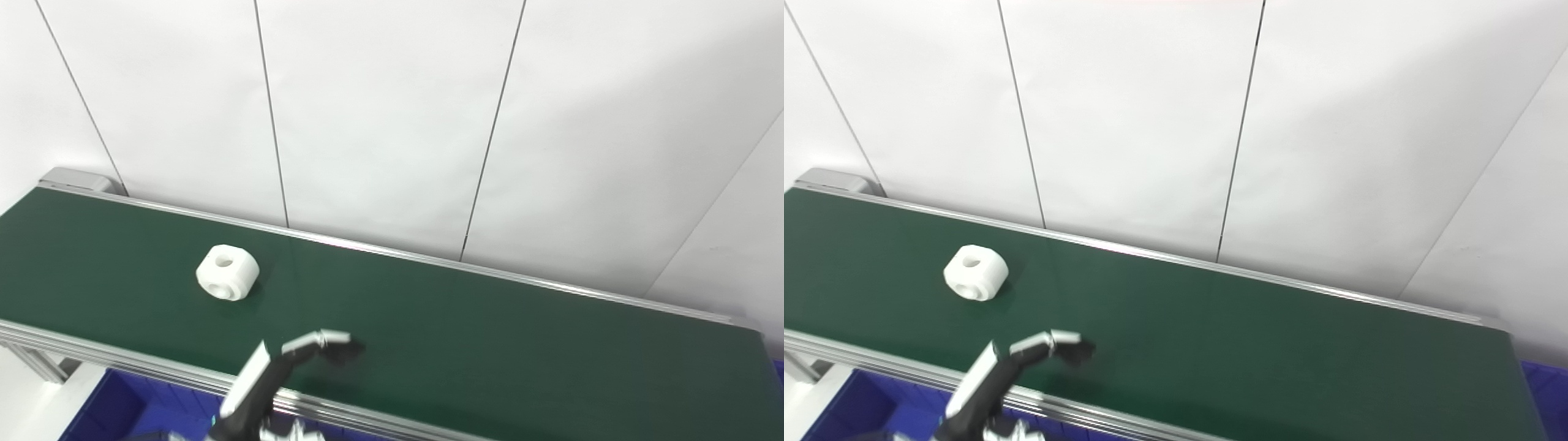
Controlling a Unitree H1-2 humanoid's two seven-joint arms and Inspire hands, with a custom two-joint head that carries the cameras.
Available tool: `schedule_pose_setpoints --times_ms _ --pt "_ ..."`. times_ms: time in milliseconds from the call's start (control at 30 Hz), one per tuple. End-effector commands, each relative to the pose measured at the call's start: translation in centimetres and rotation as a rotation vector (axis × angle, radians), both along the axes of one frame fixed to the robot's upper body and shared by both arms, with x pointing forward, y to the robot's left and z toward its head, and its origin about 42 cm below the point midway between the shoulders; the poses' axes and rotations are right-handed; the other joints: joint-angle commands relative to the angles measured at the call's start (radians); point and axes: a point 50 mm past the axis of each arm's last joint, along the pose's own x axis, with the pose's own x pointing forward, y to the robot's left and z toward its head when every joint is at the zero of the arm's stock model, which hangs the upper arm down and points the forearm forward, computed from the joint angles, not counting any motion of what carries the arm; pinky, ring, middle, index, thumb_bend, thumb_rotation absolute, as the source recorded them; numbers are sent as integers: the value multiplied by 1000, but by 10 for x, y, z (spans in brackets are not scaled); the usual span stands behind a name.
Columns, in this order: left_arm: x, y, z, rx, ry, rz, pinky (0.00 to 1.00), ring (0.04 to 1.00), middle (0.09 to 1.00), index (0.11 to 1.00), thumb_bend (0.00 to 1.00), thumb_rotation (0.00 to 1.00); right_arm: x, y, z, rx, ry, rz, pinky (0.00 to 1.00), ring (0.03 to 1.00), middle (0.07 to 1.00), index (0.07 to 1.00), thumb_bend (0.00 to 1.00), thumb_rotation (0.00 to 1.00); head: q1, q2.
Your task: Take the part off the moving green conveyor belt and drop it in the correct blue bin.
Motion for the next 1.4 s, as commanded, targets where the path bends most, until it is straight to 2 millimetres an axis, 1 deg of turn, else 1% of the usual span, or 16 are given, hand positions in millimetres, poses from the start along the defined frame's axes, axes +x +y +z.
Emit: schedule_pose_setpoints --times_ms 0,67,133,200,233,367,400,567,733,867,933,1033,1167,1267,1367 --pt "20 6 25 5 -95 -40 614 694 736 724 756 501 8 3 9 39 -67 8 588 727 818 859 841 282 2 1" --pt "35 10 36 37 -146 -41 624 707 749 735 749 497 9 3 10 46 -64 6 583 724 819 857 839 271 2 2" --pt "48 14 43 76 -177 -44 644 726 765 753 747 476 9 2 10 47 -63 4 602 735 823 856 844 268 2 7" --pt "59 18 48 117 -198 -50 674 752 787 781 752 492 10 1 11 42 -68 7 617 744 826 855 848 279 3 10" --pt "65 19 51 136 -207 -52 697 771 800 796 732 469 10 1 11 38 -71 9 623 748 824 852 849 291 6 12" --pt "84 23 57 182 -215 -56 740 803 821 821 700 431 11 0 11 42 -84 11 620 747 820 849 850 297 21 20" --pt "91 24 59 199 -215 -55 754 813 828 826 694 396 12 0 11 44 -88 12 626 749 816 850 849 293 23 21" --pt "123 30 69 297 -175 -39 781 835 851 850 691 413 12 -2 12 41 -97 16 626 748 812 855 842 297 45 32" --pt "152 39 66 359 -110 -14 802 846 859 861 694 439 13 -5 12 48 -96 20 632 753 821 863 838 291 57 33" --pt "168 44 61 414 -44 4 830 869 882 882 703 429 13 -7 11 52 -93 22 647 762 834 871 841 298 72 34" --pt "177 48 58 447 -15 10 847 887 902 899 719 421 12 -8 11 45 -92 23 640 761 835 875 845 309 84 34" --pt "190 55 56 502 17 31 857 908 929 923 752 435 12 -9 11 42 -95 21 628 758 827 872 842 289 91 33" --pt "199 64 58 576 51 63 863 915 941 935 772 439 12 -11 11 39 -91 21 629 761 830 877 839 281 106 34" --pt "204 70 58 627 84 86 878 927 947 941 804 437 11 -11 12 36 -84 23 621 762 830 881 839 282 112 34" --pt "208 75 57 676 116 99 883 941 954 955 841 407 12 -12 12 39 -88 24 617 763 828 879 841 271 115 34"
